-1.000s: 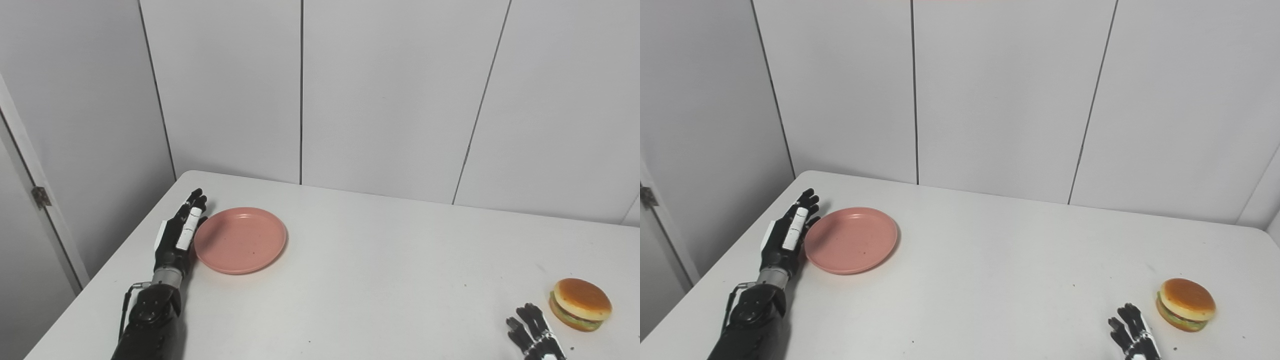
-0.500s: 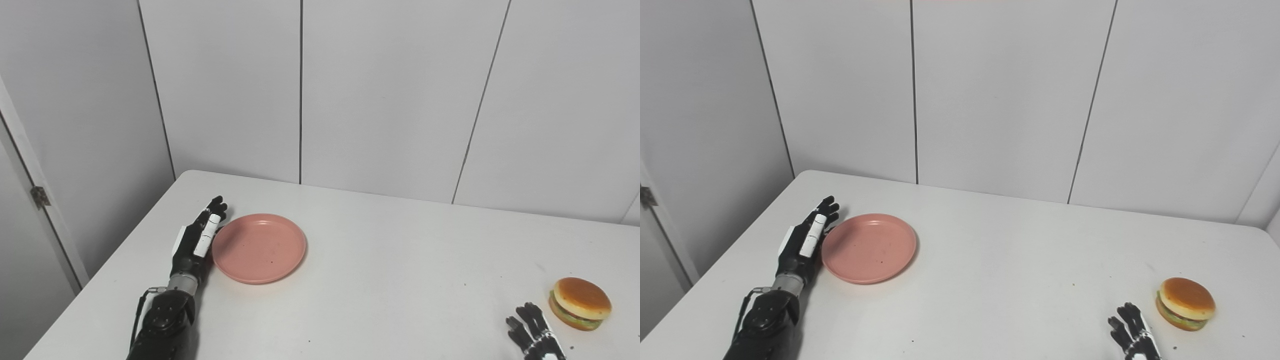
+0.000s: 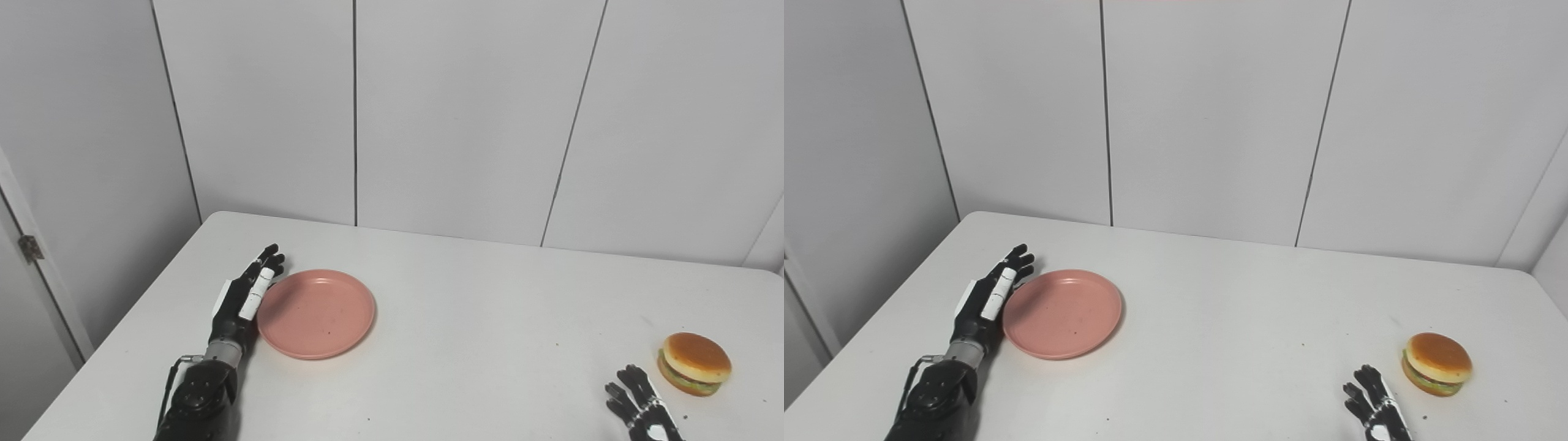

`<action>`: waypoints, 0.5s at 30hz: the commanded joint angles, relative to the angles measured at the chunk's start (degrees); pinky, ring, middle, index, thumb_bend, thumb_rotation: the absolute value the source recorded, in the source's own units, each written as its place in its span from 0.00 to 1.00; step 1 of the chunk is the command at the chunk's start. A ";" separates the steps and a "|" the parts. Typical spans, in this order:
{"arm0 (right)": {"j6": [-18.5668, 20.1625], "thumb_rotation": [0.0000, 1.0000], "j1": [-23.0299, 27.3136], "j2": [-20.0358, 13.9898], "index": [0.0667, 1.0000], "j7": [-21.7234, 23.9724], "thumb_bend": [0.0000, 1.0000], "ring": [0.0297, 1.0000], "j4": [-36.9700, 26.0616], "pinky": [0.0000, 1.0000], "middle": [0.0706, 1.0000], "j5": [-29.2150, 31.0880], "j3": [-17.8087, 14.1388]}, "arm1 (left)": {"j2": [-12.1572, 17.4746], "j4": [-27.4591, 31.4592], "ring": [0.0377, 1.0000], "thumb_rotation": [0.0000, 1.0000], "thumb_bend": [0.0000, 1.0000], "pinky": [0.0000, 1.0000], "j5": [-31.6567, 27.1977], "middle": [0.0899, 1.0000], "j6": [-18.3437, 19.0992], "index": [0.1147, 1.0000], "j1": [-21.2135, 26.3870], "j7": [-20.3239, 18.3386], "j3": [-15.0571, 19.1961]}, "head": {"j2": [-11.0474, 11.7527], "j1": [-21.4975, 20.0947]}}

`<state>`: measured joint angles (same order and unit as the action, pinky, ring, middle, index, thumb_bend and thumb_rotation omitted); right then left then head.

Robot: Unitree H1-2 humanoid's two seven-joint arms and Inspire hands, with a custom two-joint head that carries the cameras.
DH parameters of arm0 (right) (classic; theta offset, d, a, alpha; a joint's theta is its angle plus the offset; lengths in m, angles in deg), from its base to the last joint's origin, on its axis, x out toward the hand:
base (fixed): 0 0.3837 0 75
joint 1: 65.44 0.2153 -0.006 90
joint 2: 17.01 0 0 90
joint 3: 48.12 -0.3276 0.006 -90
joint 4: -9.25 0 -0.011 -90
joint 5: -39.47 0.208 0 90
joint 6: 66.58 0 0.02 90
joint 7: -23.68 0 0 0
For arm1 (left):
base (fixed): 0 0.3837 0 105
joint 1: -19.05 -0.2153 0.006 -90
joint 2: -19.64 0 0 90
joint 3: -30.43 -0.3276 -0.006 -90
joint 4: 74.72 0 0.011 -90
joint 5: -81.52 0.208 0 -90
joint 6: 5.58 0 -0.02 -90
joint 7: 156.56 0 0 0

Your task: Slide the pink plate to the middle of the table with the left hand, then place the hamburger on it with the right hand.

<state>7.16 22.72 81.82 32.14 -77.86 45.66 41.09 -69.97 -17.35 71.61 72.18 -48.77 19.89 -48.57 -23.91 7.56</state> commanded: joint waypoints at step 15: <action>9.45 0.91 -1.39 2.57 0.91 -2.64 0.72 0.88 -2.71 0.86 0.93 -3.80 3.81 | 0.02 6.75 0.94 0.85 0.90 0.84 -0.33 0.92 4.48 0.87 0.28 -4.47 -1.78 | -5.11 -8.84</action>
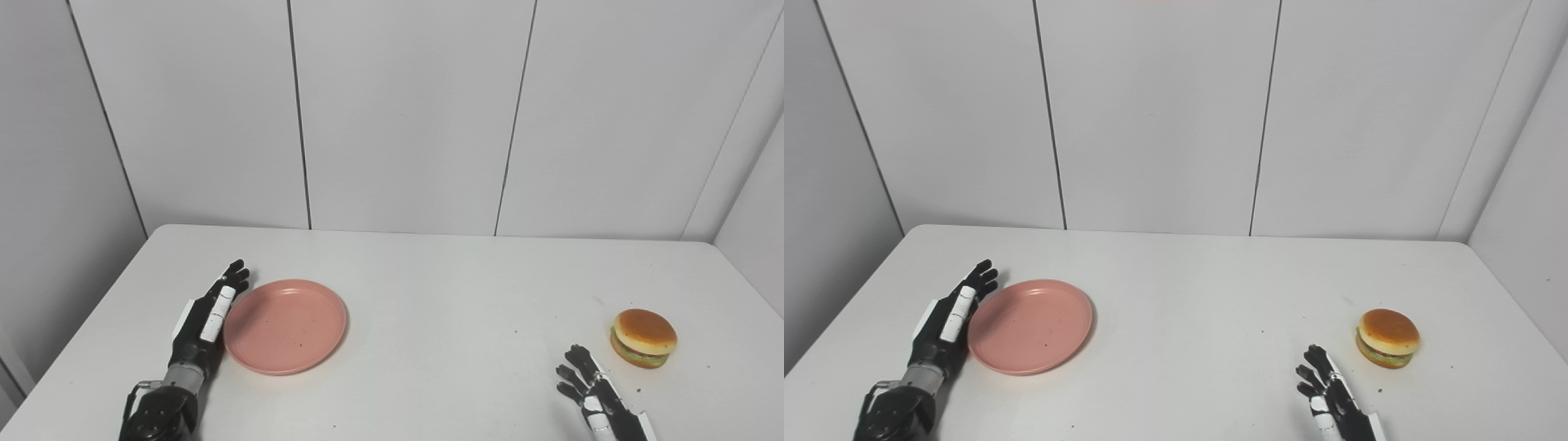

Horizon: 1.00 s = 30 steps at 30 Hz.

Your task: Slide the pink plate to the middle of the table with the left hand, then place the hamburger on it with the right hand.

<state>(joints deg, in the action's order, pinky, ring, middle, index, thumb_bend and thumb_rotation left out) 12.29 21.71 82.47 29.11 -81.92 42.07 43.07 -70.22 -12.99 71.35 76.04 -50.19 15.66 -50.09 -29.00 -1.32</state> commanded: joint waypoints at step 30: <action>6.24 0.94 -0.38 2.96 0.90 -1.55 0.69 0.87 -1.58 0.84 0.92 -1.54 3.75 | -13.35 15.20 0.91 0.86 0.89 0.83 4.31 0.88 14.24 0.85 0.65 6.36 -5.47 | -2.93 -2.36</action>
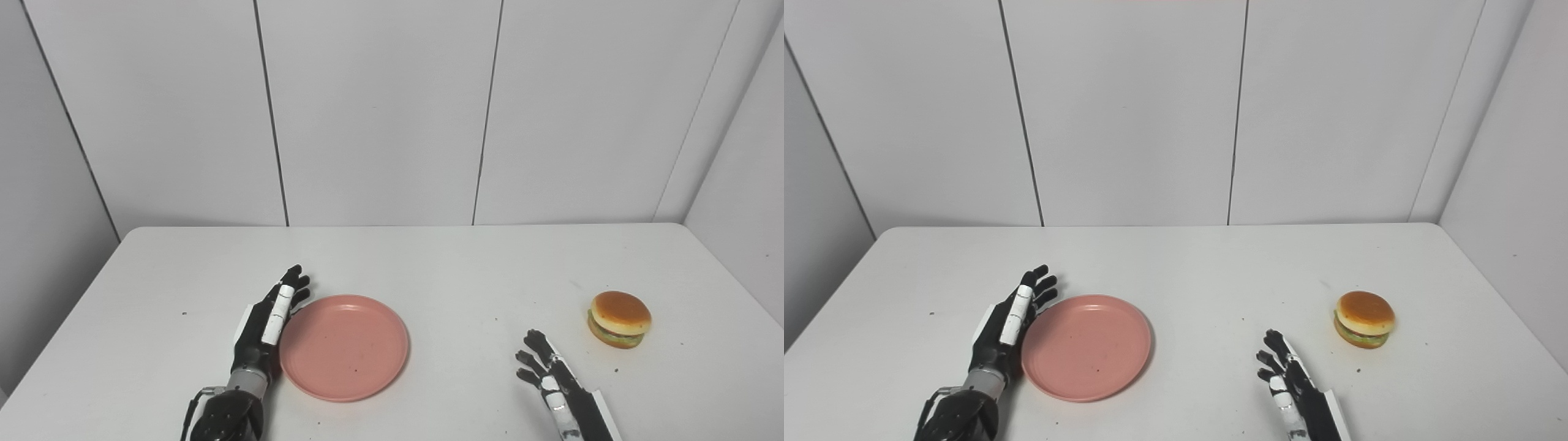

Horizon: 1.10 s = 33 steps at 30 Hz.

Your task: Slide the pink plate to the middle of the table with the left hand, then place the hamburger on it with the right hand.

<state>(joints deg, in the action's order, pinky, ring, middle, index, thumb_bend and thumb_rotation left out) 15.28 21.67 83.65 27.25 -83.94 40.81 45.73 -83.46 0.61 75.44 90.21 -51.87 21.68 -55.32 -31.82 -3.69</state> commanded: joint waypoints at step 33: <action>5.34 0.94 0.46 4.18 0.91 -2.28 0.69 0.88 -0.47 0.83 0.93 -4.96 3.73 | -2.84 -0.95 0.89 0.90 0.85 0.76 -0.21 0.88 2.58 0.87 3.41 0.39 -1.76 | -2.69 -7.16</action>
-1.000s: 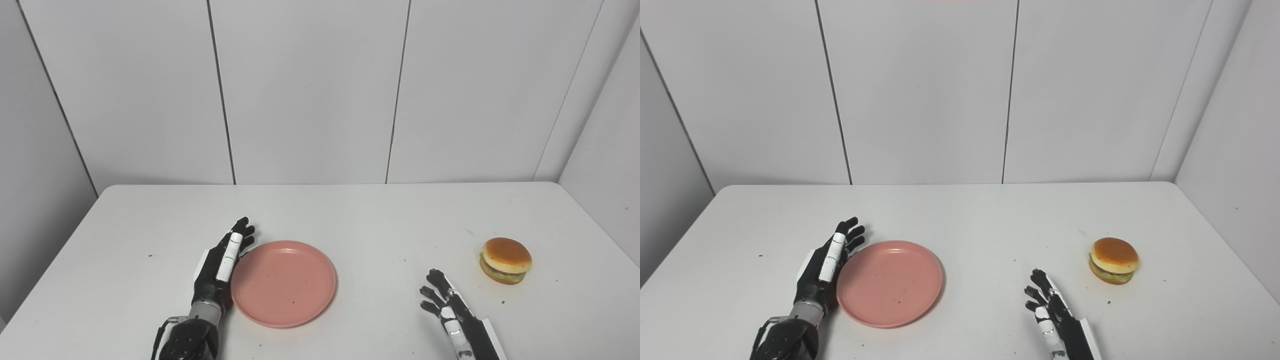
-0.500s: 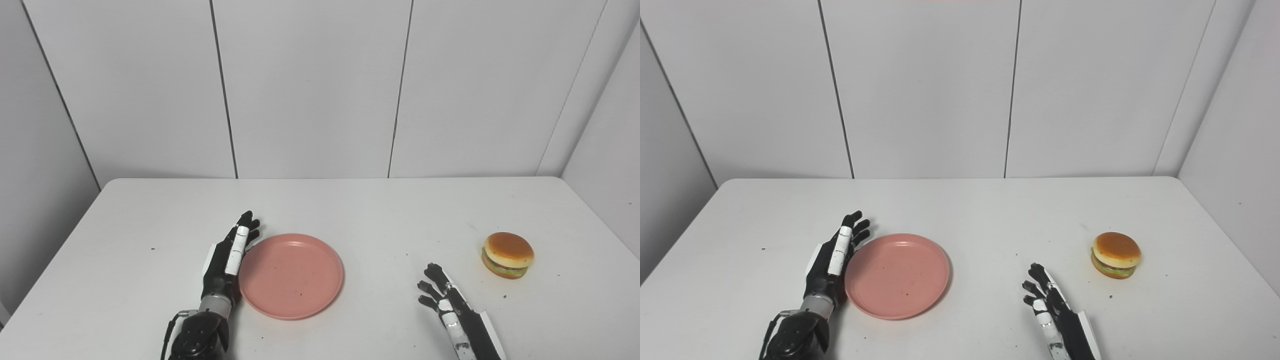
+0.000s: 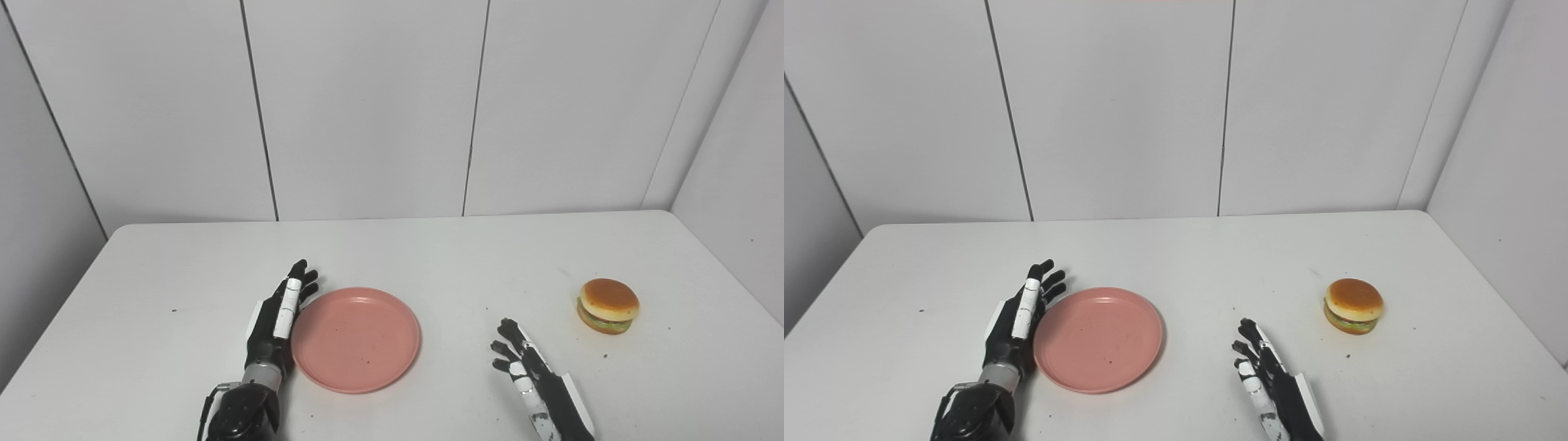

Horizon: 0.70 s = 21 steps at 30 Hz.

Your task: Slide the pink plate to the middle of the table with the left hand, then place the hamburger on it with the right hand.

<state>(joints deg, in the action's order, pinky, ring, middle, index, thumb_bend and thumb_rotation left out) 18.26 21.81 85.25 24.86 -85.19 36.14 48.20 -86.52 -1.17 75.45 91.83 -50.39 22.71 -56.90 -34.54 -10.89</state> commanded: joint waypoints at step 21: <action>2.54 0.93 2.18 6.17 0.92 -3.25 0.73 0.88 3.85 0.78 0.93 -4.86 2.63 | 2.78 -2.55 0.91 0.86 0.89 0.85 -3.40 0.90 0.29 0.87 4.60 -4.68 1.44 | -0.27 -9.02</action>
<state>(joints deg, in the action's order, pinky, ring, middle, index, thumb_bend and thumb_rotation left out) 19.33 22.85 88.56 21.35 -83.94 30.82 49.64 -84.28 -3.77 72.28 92.60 -48.05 18.45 -55.42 -35.07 -19.86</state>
